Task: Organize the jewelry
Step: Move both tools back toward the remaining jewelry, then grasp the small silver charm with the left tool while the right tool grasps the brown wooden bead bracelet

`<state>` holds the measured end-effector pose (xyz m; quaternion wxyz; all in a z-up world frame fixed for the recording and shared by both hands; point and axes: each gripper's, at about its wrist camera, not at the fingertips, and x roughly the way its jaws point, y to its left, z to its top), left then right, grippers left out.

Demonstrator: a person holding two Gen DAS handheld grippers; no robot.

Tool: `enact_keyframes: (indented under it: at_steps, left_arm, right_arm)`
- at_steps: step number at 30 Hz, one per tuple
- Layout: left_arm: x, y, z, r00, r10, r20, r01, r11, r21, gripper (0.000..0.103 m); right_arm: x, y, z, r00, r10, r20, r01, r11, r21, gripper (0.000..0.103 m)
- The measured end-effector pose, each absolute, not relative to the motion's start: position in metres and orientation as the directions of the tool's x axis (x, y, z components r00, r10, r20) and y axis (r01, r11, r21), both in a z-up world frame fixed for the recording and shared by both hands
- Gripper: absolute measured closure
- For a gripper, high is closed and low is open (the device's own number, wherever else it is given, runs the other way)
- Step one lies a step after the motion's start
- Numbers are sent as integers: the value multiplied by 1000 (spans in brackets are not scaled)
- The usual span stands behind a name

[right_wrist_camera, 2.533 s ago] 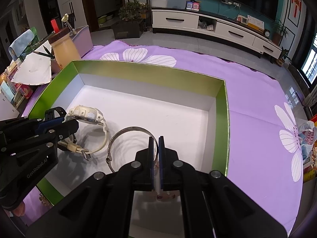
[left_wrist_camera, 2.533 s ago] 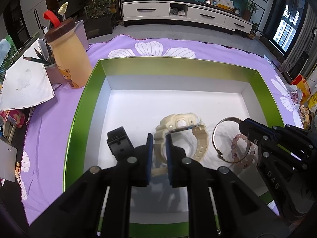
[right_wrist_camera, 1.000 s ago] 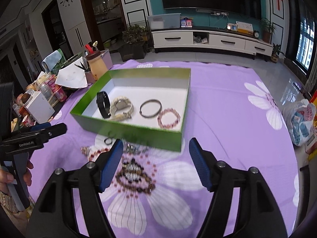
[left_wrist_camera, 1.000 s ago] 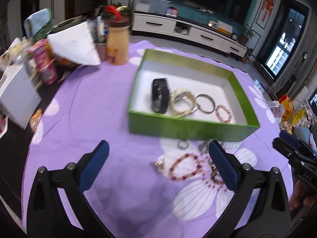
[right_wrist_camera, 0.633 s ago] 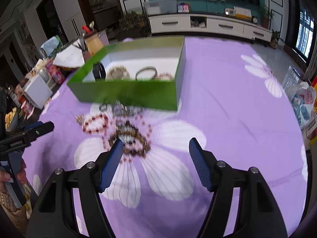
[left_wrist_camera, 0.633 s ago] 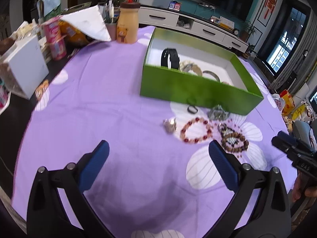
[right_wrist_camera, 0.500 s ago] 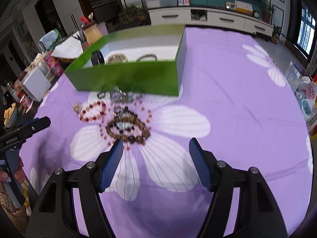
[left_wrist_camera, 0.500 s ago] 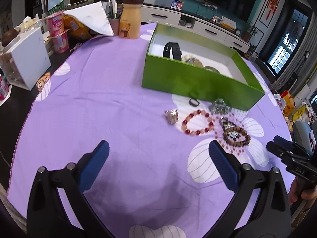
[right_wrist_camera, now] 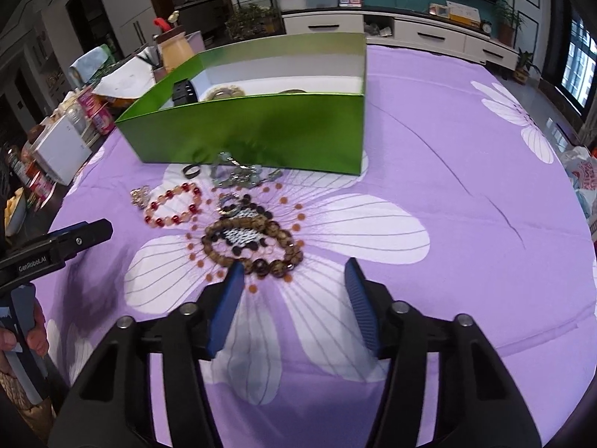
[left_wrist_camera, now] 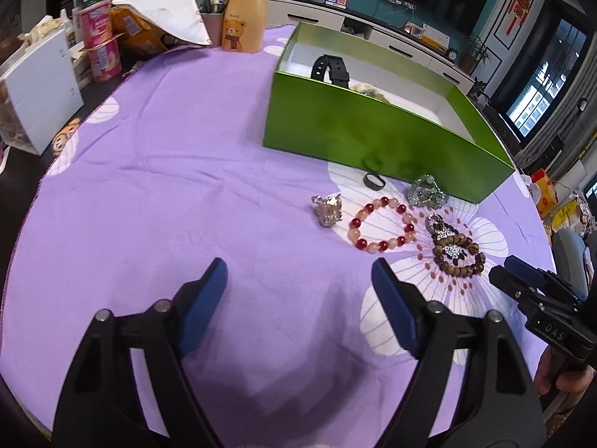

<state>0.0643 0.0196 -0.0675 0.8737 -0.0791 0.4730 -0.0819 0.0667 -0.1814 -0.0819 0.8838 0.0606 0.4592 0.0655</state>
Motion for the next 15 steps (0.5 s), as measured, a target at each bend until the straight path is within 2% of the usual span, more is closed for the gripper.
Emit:
enact_keyframes:
  at_steps: [5,7,9,15]
  left_arm:
    - [81,11,-71,537,-222,-814,65,973,-222,43]
    - [87,8,-72,537,-220,-815,60,973,-223,54]
    - [91,7,-72,538,-215,-815,56,974,-220,59]
    - [104,1,-78,533,-207,-821,62,977,-206,65]
  right_arm:
    - [77,-183,-89,560,170,-811,-53,984,170,62]
    - [81,-180,-91,558,163,-814,-60,986,157,65]
    - [85,-177,-92,565,160,-809,-65,987,150,66]
    - [95,-166,-96,562,141,-815,-91,990,108,74]
